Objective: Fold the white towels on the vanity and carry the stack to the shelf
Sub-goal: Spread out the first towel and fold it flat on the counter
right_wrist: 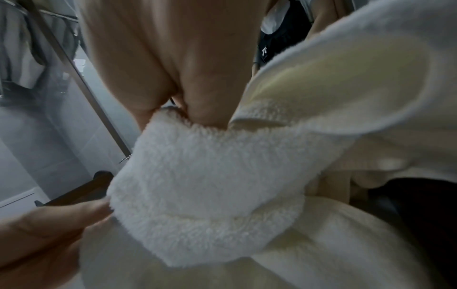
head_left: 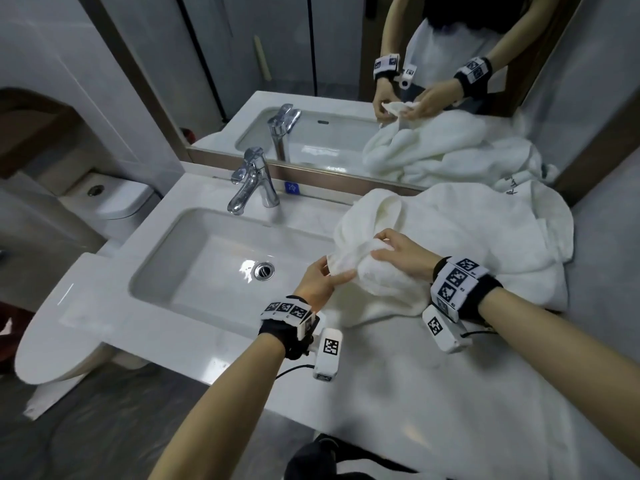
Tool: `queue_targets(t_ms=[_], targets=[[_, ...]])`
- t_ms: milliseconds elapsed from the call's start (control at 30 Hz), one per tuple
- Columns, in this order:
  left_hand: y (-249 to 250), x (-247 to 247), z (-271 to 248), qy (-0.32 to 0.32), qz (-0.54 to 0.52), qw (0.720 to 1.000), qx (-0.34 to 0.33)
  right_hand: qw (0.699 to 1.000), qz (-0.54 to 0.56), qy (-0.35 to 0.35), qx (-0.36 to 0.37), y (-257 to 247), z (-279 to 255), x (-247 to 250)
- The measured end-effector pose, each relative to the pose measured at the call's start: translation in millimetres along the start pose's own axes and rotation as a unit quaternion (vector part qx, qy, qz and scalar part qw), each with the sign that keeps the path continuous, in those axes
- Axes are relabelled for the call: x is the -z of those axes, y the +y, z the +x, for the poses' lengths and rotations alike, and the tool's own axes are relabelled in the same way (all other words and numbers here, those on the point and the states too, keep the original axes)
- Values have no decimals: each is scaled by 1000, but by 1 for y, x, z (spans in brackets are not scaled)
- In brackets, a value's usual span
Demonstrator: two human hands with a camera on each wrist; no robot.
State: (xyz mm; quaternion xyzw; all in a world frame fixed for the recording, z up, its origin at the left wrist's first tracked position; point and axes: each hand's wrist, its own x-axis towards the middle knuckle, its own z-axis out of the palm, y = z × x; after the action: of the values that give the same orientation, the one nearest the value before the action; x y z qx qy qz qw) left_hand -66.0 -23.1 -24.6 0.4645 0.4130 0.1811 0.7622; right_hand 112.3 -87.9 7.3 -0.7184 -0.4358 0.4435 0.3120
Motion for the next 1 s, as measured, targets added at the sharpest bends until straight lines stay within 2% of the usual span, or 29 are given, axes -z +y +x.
queue_targets(t_ms=[100,233,333,400,500,600,733,800,900,1000], targets=[[-3,-5,2,40,17,999,-19,999,-31,-19,-11,5,-2,-1],[5,-11,1,63,63,991,-102,970,-217,4,109,-3,-5,6],[27,-12,1,56,67,985,-151,955,-222,31,195,-23,-4,13],[48,-11,0,46,73,979,-186,960,-188,29,207,-39,-1,21],[84,-8,-2,42,86,959,-266,948,-230,44,214,-65,0,34],[107,-9,-3,33,90,935,-342,949,-180,62,251,-94,-7,38],[113,-10,-7,69,179,874,-446,955,-108,91,260,-117,-19,42],[115,-6,-9,66,199,858,-469,959,-54,84,264,-122,-28,43],[121,-6,-14,4,233,857,-460,957,63,74,273,-125,-43,49],[126,-16,-15,-84,260,883,-381,955,138,68,252,-118,-52,57]])
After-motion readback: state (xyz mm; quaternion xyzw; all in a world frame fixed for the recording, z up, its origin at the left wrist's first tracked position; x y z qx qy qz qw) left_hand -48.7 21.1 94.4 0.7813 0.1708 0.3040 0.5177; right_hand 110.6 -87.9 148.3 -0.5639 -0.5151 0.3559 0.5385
